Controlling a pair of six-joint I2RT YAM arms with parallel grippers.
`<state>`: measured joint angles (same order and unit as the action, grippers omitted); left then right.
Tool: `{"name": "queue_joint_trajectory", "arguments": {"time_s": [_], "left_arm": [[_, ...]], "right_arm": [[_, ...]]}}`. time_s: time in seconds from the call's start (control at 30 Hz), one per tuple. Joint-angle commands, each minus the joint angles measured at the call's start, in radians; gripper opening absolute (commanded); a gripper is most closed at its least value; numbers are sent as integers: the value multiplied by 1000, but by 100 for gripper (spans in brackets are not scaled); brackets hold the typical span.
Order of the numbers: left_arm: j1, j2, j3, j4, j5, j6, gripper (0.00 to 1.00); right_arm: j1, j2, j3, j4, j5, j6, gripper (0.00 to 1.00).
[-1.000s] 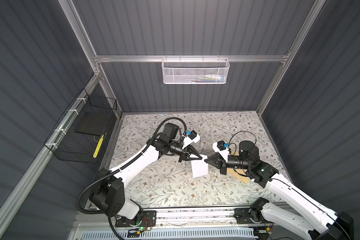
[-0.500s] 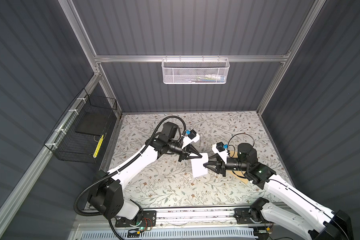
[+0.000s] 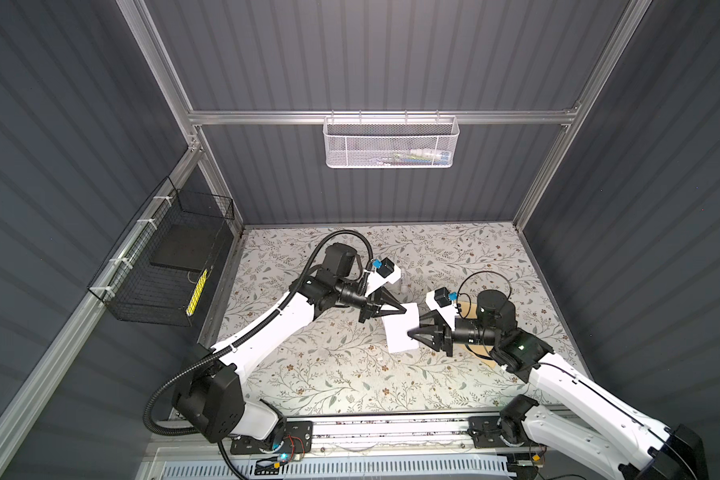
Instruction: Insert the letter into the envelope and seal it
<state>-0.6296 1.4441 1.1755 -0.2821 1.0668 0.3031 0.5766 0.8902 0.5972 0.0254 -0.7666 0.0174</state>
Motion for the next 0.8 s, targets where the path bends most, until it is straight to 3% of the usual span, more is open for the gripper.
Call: {"name": "queue_joint_trajectory", "arguments": {"time_s": [0.0,0.07,0.13,0.17,0.2,0.23,0.33,0.4,0.57,0.63,0.67,0.7,0.73,0.77], "left_arm": [[1,-24,12,24,-17,-9,0],[2,-24,16,22,-23,-9,0],[7,-29,21,12,-44,-3,0],[12,-32,22,16,-52,-9,0],[19,-33,27,14,-50,-12,0],[26,-34,30,16,-48,-12,0],[31,-39,33,27,-49,-17,0],[36,-40,37,37,-42,-26,0],[41,-35,43,63,-39,-41,0],[44,-35,46,64,-39,-40,0],[46,-37,45,64,-41,-41,0],[50,-37,45,63,-43,-41,0],[55,-40,45,64,-42,-41,0],[60,-41,45,65,-41,-42,0]], "right_arm": [[4,9,-5,-28,-24,-14,18],[4,2,-7,-28,-19,-17,6],[3,-12,-16,-25,-2,-17,4],[3,-17,-21,-25,8,-15,14],[3,-23,-25,-22,18,-8,35],[4,-25,-27,-24,15,-5,42],[4,-18,-19,-35,9,-7,45],[4,-5,-18,-39,-1,-10,39],[4,39,-12,-35,-19,-13,6],[4,39,-15,-29,-16,-17,2],[5,36,-17,-27,-13,-17,4],[3,32,-19,-24,-2,-12,21],[5,29,-21,-19,4,-6,32],[3,29,-23,-18,-4,-7,36]]}}
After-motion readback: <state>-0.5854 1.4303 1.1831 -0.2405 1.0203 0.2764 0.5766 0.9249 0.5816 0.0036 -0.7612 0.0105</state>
